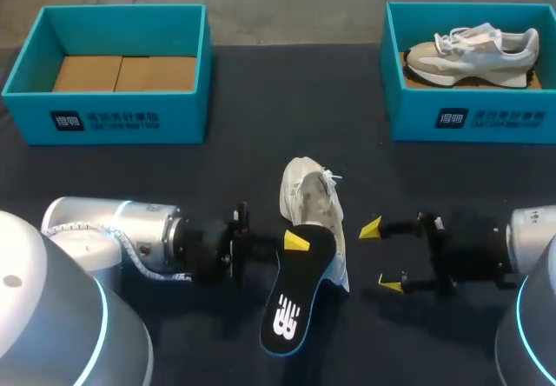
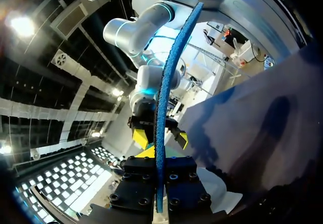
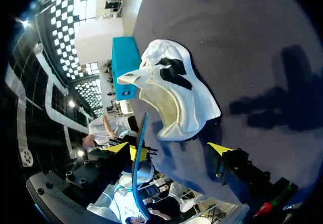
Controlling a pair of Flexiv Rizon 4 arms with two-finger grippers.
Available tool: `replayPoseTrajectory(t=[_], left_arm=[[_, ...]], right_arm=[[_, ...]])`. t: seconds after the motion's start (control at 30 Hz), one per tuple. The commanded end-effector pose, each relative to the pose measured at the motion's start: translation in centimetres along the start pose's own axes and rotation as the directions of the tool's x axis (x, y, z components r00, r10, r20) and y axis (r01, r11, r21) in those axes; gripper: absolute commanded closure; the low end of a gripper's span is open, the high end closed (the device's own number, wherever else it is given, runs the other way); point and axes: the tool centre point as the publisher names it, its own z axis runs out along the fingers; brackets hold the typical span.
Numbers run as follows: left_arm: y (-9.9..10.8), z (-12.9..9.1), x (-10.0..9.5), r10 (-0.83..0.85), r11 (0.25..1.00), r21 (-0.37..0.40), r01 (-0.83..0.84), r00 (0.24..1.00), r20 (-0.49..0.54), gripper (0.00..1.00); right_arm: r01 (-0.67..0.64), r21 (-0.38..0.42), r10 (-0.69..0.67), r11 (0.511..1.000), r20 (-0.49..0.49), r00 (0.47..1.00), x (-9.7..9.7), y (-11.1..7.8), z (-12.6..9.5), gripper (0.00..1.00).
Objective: Take the shoe out of the shoebox, open the shoe tongue, remove and reinsert the insole, then place the shoe into the shoebox
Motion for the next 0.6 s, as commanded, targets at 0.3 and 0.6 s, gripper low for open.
replayPoseTrajectory(t=[0.3,0.6], left_arm=[[1.36,0.70,0.49,0.014,1.000,-0.009,-0.014,1.000,0.003,1.00],[1.16,0.87,0.05,-0.020,1.000,0.015,0.019,0.999,0.035,1.00]], right_arm=[[-0.001,0.007,0.001,1.000,-0.004,1.000,-0.22,0.53,3.04,0.00],[-0.001,0.002,0.001,1.000,-0.010,1.000,-0.18,0.48,3.07,0.00]])
